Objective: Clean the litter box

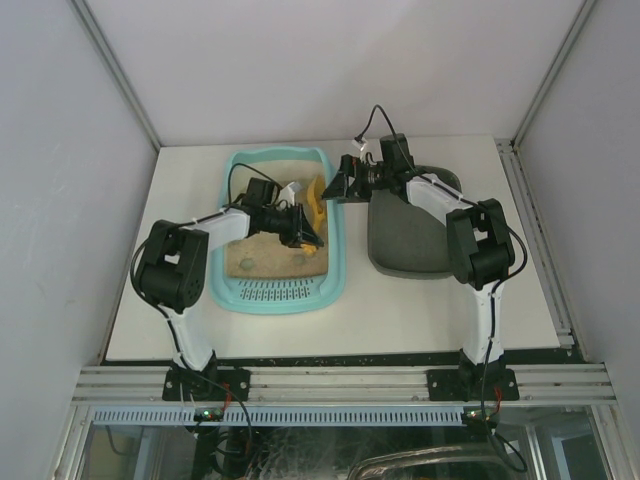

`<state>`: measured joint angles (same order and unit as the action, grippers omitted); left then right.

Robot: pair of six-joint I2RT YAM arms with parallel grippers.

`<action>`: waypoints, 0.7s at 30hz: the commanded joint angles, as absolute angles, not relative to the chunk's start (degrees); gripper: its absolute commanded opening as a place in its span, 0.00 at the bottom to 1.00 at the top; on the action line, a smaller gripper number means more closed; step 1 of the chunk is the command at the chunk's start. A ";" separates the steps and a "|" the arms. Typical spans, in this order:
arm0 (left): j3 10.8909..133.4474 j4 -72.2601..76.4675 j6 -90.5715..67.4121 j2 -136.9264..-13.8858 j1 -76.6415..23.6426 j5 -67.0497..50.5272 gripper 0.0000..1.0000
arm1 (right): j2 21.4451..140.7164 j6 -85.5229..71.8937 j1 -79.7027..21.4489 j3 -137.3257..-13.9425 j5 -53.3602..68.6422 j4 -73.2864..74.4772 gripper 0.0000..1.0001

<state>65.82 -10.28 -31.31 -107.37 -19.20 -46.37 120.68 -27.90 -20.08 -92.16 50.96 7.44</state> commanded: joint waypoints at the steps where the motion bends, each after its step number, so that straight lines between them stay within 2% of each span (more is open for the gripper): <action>1: 68.77 -5.24 -27.28 -106.26 -19.17 -52.61 0.00 | 121.23 -28.22 -21.00 -91.93 52.10 4.83 1.00; 21: 63.17 -0.91 -26.98 -98.78 -16.22 -56.37 0.00 | 118.16 -26.48 -20.92 -90.70 51.07 4.95 1.00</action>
<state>64.66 -5.50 -29.80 -103.31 -16.23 -51.79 120.64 -27.68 -19.99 -91.46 51.27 6.31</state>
